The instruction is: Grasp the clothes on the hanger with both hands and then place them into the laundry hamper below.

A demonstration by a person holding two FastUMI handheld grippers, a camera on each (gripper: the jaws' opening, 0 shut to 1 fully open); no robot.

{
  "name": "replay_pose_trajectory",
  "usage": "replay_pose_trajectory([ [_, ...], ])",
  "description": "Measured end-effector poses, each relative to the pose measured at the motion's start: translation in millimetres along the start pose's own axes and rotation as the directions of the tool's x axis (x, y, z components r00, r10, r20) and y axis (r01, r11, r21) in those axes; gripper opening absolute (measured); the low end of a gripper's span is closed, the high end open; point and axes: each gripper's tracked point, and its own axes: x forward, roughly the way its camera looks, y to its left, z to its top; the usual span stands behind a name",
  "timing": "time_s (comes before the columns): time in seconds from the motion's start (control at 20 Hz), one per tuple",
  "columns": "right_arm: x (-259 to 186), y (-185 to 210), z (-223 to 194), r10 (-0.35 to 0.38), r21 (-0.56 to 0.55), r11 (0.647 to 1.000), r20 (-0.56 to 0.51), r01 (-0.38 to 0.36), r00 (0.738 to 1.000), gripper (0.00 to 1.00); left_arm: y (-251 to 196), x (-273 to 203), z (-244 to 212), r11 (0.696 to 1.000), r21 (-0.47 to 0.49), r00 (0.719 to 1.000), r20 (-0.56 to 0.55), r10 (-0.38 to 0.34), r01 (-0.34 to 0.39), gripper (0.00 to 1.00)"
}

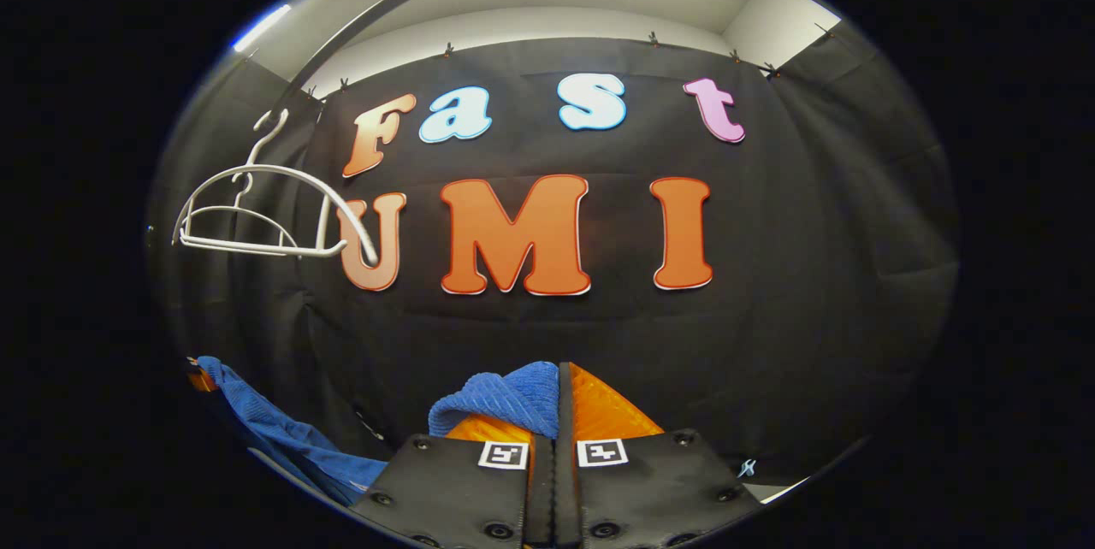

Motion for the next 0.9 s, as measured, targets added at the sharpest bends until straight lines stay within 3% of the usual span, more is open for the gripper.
replay_pose_trajectory([
  [0.2, -2.2, 53.5, -19.0, 0.128, 0.025, 0.992, -0.037, -0.127, 0.991, 0.08, -35.0, -0.3, -5.7, 0.999, -0.025, 0.999, -0.003, -0.048, 0.048, 0.05],
  [0.4, -3.3, 106.7, -72.9, 0.250, 0.085, 0.967, -0.149, -0.240, 0.957, 0.08, -78.1, 8.6, -35.0, 0.990, -0.073, 0.989, -0.068, -0.128, 0.123, 0.07],
  [0.65, -27.6, 161.3, -182.5, 0.373, 0.171, 0.927, -0.367, -0.333, 0.852, 0.08, -118.0, 10.7, -112.3, 0.976, -0.123, 0.942, -0.263, -0.209, 0.182, 0.05],
  [0.9, -59.8, 170.7, -273.8, 0.384, 0.232, 0.924, -0.565, -0.305, 0.730, 0.08, -129.2, -10.4, -198.3, 0.974, -0.162, 0.850, -0.481, -0.216, 0.157, 0.06],
])
